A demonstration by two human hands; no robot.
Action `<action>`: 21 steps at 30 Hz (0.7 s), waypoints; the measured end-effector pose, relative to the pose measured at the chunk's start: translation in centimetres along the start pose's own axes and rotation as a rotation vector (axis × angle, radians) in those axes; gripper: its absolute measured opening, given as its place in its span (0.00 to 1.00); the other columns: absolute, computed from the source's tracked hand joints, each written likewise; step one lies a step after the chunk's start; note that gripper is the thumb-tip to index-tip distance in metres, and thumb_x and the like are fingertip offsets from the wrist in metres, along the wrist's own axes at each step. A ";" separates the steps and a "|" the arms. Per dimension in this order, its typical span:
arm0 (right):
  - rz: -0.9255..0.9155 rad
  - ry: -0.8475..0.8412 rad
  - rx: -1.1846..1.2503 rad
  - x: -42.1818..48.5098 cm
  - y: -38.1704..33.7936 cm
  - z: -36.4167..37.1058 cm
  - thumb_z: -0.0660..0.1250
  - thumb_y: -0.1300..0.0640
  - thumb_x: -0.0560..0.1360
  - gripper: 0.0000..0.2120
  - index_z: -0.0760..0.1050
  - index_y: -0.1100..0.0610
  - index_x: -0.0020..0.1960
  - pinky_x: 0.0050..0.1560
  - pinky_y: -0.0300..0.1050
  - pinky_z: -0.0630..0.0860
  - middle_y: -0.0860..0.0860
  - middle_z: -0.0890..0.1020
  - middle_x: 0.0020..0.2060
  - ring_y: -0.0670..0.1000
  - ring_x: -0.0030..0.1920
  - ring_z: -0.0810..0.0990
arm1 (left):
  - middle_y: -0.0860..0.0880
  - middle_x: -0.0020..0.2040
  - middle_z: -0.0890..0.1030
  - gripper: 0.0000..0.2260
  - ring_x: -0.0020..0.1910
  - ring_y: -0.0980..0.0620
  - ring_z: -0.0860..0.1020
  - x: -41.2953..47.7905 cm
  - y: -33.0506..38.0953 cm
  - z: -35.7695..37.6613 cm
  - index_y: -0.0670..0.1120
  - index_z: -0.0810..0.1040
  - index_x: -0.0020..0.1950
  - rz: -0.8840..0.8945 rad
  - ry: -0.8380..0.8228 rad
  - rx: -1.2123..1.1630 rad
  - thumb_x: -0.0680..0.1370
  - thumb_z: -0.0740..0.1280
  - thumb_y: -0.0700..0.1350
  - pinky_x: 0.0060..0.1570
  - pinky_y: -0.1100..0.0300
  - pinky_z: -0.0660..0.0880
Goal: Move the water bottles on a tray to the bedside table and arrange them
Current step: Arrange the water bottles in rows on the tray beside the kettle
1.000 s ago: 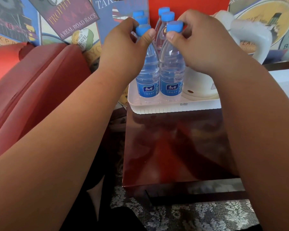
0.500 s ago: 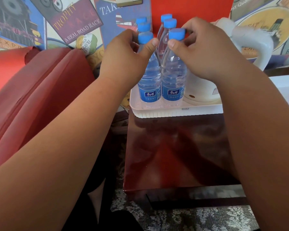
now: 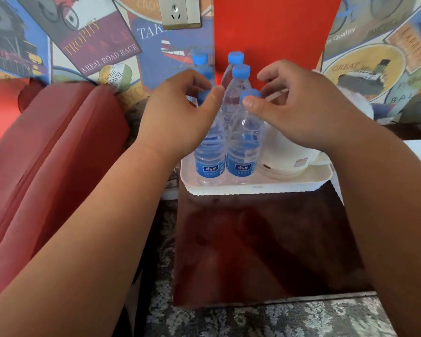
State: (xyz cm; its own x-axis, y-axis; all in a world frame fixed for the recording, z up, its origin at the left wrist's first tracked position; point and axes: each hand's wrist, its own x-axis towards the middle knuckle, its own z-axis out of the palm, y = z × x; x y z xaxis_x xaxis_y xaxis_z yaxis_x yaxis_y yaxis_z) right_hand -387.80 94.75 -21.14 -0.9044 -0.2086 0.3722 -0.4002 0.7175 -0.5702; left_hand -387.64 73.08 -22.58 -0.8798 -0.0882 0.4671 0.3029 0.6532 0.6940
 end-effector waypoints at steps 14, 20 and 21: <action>0.218 -0.275 -0.154 4.0 -6.5 -8.1 0.62 0.36 0.78 0.25 0.73 0.51 0.68 0.53 0.50 0.75 0.53 0.83 0.56 0.57 0.57 0.80 | 0.52 0.57 0.82 0.15 0.55 0.48 0.80 7.2 8.0 -9.8 0.53 0.77 0.64 -0.260 -0.525 0.404 0.79 0.63 0.55 0.55 0.54 0.76; 0.306 -0.421 -0.285 2.5 -13.7 -14.3 0.66 0.39 0.77 0.25 0.70 0.50 0.70 0.49 0.49 0.74 0.53 0.81 0.59 0.56 0.56 0.80 | 0.52 0.62 0.82 0.23 0.60 0.46 0.79 6.3 13.6 -17.0 0.56 0.72 0.69 -0.355 -0.873 0.497 0.74 0.61 0.57 0.59 0.54 0.76; 0.312 -0.449 -0.299 2.4 -14.4 -15.1 0.66 0.39 0.77 0.26 0.69 0.49 0.71 0.49 0.49 0.74 0.53 0.81 0.60 0.56 0.56 0.80 | 0.51 0.63 0.81 0.23 0.61 0.46 0.79 6.1 13.8 -17.9 0.55 0.71 0.70 -0.363 -0.885 0.520 0.75 0.62 0.57 0.59 0.54 0.75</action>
State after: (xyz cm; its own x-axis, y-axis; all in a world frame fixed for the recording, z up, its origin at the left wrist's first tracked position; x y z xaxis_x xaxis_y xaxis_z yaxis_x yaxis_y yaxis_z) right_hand -381.91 93.96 -0.93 -0.9721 -0.1713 -0.1604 -0.1067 0.9314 -0.3481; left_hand -382.30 68.14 -0.37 -0.9006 0.0964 -0.4238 -0.0373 0.9543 0.2964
